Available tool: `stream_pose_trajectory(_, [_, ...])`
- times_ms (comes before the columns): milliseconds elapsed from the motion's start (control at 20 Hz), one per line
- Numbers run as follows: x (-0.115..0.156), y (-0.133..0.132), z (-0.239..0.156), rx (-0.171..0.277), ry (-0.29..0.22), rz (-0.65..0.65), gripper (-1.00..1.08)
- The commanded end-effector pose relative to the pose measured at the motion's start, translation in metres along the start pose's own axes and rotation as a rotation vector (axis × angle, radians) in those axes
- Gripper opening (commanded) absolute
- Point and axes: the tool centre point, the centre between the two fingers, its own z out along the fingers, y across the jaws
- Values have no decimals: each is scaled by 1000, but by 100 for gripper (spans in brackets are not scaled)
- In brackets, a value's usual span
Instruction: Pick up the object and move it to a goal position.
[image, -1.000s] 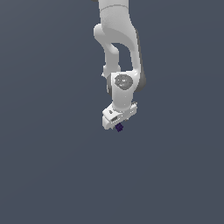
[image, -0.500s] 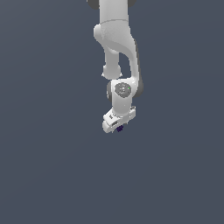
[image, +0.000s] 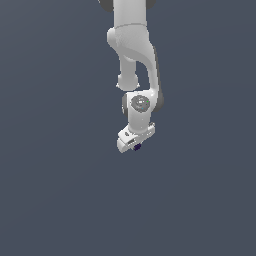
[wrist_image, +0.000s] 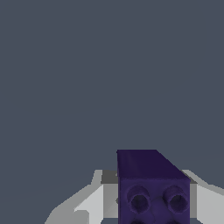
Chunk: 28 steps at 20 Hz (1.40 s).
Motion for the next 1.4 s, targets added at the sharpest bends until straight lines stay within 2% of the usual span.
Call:
stream_pose_trajectory(0, [0, 0, 0, 0, 0, -1, -100])
stream_pose_trajectory(550, [12, -1, -20, 0, 0, 0, -100])
stream_pose_trajectory(1350, [79, -5, -124, 1, 1, -1, -100])
